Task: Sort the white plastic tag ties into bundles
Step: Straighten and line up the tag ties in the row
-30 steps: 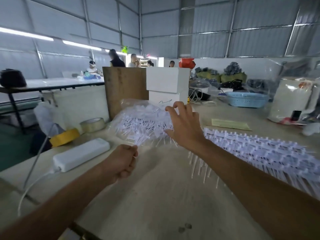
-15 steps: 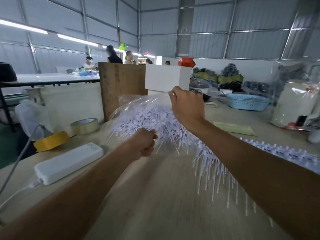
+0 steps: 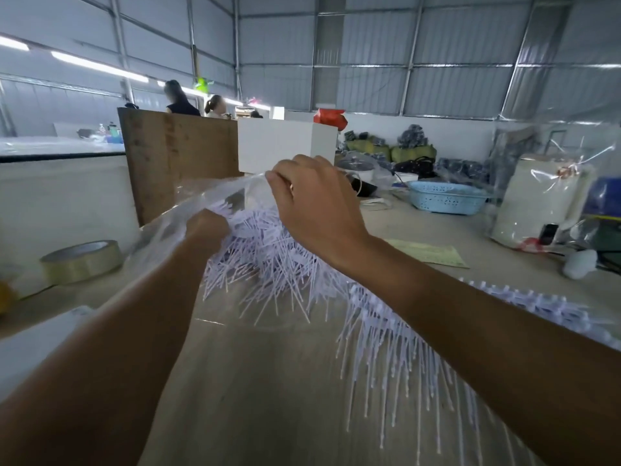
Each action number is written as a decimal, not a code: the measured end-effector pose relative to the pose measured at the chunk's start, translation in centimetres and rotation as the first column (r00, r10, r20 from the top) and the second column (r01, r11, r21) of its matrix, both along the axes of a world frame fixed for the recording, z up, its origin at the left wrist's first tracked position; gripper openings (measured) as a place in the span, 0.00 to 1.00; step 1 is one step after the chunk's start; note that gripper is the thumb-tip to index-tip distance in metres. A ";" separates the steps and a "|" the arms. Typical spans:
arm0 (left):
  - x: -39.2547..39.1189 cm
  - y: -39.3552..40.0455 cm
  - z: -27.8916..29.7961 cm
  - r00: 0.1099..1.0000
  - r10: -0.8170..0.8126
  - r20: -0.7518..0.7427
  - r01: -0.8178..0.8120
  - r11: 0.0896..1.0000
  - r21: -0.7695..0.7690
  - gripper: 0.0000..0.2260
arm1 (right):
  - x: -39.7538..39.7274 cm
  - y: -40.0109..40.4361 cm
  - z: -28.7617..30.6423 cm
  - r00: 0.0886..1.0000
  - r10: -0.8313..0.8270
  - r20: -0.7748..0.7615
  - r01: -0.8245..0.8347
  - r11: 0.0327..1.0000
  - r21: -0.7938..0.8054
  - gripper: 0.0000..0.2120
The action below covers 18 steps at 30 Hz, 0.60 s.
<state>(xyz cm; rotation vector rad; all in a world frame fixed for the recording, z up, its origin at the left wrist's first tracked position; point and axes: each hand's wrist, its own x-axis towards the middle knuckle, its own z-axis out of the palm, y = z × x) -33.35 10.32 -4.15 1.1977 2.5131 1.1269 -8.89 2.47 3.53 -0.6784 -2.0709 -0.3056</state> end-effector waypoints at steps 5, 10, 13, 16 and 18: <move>0.4 -1.3 -0.9 0.798 -0.032 -0.602 -0.115 0.972 -0.204 0.15 | 1.1 -1.2 -0.8 0.985 0.119 0.127 -0.103 0.986 -0.129 0.13; 4.1 -5.7 -0.2 0.553 -0.035 -0.832 -0.074 0.993 -0.091 0.16 | 3.3 -3.7 -2.6 0.980 0.048 0.193 -0.037 0.998 -0.058 0.20; 8.9 -9.5 -0.1 0.450 -0.144 -0.882 0.072 0.990 -0.125 0.13 | 5.5 -4.8 -3.6 0.973 -0.041 0.226 0.051 0.998 -0.039 0.22; 14.6 -14.3 -0.7 0.364 -0.233 -0.902 0.295 0.947 -0.126 0.03 | 9.6 -5.1 -5.2 0.969 -0.082 0.231 0.105 0.991 -0.087 0.16; 18.4 -17.2 -0.8 0.285 -0.212 -0.935 0.491 0.870 -0.048 0.04 | 12.9 -5.0 -6.5 0.966 -0.108 0.235 0.152 0.972 -0.179 0.13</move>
